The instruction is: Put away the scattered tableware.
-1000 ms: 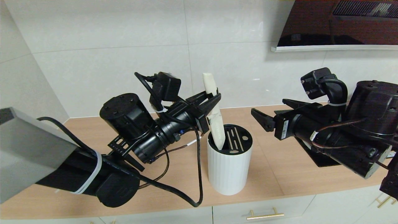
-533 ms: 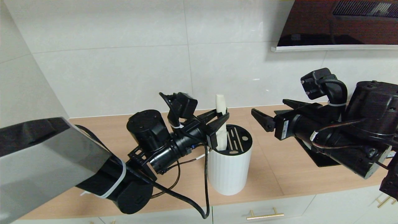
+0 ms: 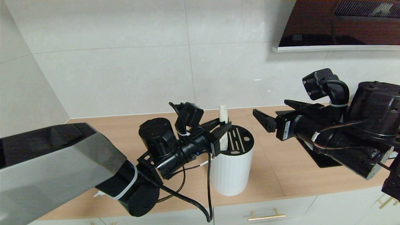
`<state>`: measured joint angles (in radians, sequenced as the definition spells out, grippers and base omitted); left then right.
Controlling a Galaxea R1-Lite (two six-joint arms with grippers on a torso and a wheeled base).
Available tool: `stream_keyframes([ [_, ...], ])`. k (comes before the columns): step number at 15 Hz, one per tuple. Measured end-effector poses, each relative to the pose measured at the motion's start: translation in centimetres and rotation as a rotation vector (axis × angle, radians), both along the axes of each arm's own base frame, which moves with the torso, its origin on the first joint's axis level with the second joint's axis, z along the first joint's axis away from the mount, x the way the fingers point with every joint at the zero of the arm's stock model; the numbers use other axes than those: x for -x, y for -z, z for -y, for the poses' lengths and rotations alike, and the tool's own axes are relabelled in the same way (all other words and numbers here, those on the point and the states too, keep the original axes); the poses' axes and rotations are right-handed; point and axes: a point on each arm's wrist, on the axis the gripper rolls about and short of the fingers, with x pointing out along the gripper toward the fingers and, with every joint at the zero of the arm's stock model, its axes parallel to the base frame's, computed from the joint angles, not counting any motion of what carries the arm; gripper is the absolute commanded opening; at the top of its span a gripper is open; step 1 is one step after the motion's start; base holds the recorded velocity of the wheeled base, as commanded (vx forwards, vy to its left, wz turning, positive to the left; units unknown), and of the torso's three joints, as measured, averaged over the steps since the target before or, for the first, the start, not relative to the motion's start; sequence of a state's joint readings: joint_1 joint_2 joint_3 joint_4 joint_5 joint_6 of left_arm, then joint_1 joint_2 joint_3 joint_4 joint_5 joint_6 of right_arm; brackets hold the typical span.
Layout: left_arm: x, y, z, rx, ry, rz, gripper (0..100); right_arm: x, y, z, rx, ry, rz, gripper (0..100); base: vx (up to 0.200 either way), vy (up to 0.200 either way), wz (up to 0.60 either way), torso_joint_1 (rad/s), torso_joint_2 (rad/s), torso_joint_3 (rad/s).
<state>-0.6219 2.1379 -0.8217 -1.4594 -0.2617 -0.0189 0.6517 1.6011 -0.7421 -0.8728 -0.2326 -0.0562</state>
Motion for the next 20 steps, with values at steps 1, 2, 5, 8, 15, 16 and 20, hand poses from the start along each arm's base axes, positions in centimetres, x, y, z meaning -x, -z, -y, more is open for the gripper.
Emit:
stream_keyframes([
  [1,0.0,0.1,0.0,-0.001,0.0,-0.002,100,0.0,0.0,0.0,0.001,0.0,-0.001,100,0.0,0.0,0.0,0.0,0.0,0.0],
  [2,0.0,0.0,0.0,0.002,-0.001,0.001,100,0.0,0.0,0.0,0.001,0.0,-0.001,100,0.0,0.0,0.0,0.0,0.0,0.0],
  [5,0.0,-0.2,0.0,0.007,-0.004,0.004,100,0.0,0.1,0.0,0.001,0.0,-0.002,100,0.0,0.0,0.0,0.0,0.0,0.0],
  [8,0.3,-1.4,-0.3,0.026,-0.013,0.029,100,0.0,0.0,0.0,0.002,0.0,-0.001,100,0.0,0.0,0.0,0.0,0.0,0.0],
  [15,3.8,-8.1,-8.7,0.135,-0.217,0.165,100,1.9,0.4,4.5,0.021,0.107,0.003,100,0.0,0.0,0.0,0.0,0.0,0.0],
  [16,5.3,-7.6,-10.4,0.122,-0.249,0.145,100,2.9,0.6,5.9,0.019,0.136,0.005,100,0.0,0.0,0.0,0.0,0.0,0.0],
  [20,12.7,-6.3,-15.7,0.13,-0.332,0.068,100,8.2,0.5,11.6,-0.022,0.282,0.074,100,0.0,0.0,0.0,0.0,0.0,0.0],
])
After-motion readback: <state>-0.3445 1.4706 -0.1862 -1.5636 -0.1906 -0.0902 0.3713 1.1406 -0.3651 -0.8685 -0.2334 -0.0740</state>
